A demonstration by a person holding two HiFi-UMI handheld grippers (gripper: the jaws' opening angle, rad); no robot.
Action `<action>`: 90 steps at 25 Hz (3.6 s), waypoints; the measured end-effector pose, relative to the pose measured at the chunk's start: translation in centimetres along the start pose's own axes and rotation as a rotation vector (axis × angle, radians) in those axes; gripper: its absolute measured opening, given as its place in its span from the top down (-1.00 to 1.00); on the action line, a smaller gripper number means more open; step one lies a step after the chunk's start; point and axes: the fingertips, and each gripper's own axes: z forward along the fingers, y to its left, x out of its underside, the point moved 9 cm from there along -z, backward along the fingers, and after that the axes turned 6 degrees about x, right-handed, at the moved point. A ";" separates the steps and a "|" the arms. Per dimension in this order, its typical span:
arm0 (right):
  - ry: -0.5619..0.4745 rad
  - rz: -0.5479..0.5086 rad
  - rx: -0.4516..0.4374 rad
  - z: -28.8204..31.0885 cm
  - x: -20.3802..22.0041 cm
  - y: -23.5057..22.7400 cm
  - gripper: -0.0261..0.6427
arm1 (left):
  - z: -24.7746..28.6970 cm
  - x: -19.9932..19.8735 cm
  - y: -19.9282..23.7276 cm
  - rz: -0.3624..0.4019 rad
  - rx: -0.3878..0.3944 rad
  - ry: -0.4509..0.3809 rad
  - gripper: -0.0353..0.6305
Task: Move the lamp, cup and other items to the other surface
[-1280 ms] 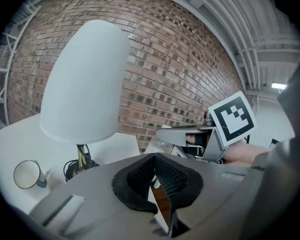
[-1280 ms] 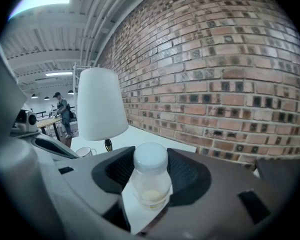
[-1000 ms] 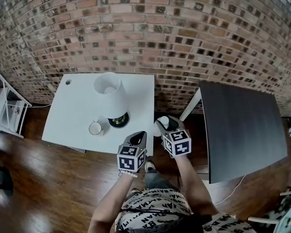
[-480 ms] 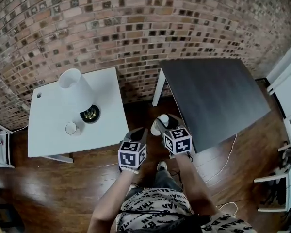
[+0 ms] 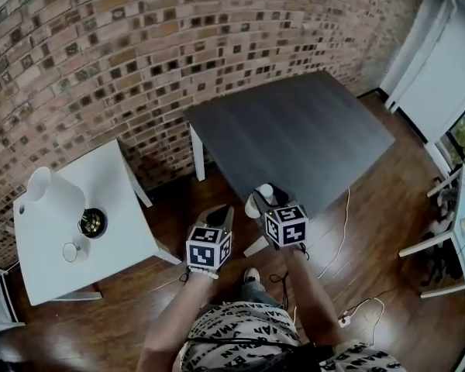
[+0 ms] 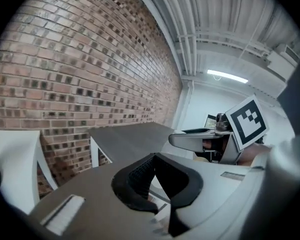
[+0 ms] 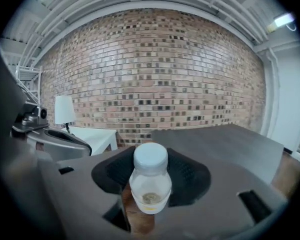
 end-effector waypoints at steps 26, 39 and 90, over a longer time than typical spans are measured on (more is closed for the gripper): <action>0.108 0.166 0.319 0.6 9.9 -31.8 0.29 | 27.5 -0.7 -11.8 0.039 0.223 0.146 0.89; 0.099 0.164 0.313 0.8 11.1 -32.0 0.26 | 28.0 -0.3 -11.8 0.018 0.203 0.157 0.89; -0.004 -0.073 -0.605 4.1 0.2 20.4 -0.04 | -19.7 6.4 7.0 -0.262 -0.554 -0.189 0.89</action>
